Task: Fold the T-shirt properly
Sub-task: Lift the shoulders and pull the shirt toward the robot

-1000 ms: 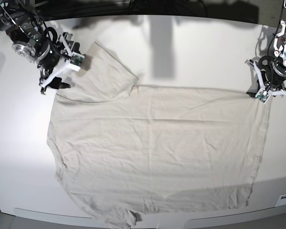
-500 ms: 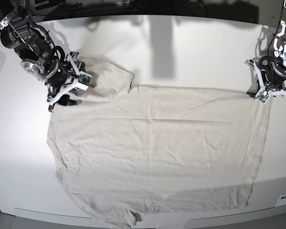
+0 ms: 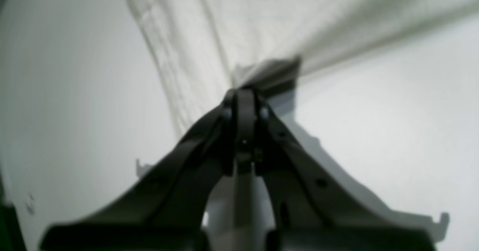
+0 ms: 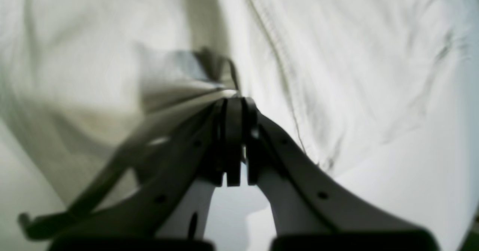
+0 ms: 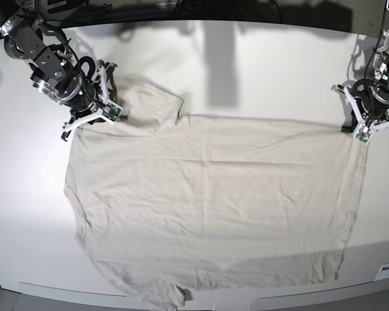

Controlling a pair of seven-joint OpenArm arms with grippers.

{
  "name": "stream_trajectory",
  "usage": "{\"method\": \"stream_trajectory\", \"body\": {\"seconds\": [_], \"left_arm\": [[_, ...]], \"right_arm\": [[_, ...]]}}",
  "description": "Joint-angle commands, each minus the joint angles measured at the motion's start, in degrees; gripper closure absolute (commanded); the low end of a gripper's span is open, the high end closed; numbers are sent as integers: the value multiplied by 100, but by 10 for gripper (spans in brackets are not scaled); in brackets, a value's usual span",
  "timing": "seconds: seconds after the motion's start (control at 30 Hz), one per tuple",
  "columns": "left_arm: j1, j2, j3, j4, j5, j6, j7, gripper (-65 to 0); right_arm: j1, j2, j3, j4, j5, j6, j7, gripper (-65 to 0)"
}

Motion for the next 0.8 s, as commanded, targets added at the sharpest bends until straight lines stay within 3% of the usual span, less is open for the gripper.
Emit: {"method": "stream_trajectory", "body": {"seconds": [0.0,0.13,0.27,0.4,0.57,0.77], "left_arm": [[48,-87,-4,44,-63,-20,393,0],[356,-153,-4,498,-203,90,511,0],[927,-319,-4,1086,-181,640,509,0],[1528,-367,-83,1609,-179,1049,511,0],[2249,-282,-516,1998,-179,1154,435,0],[3034,111,-1368,2323,-177,1147,232,0]], "right_arm": [[-50,179,37,146,66,83,-85,0],[-382,358,393,472,111,81,-234,0],[-966,378,1047,678,409,118,-203,0],[-1602,380,1781,942,804,415,-151,0],[-2448,376,2487,1318,1005,546,-153,0],[-3375,376,3014,1670,1005,544,-151,0]]}}
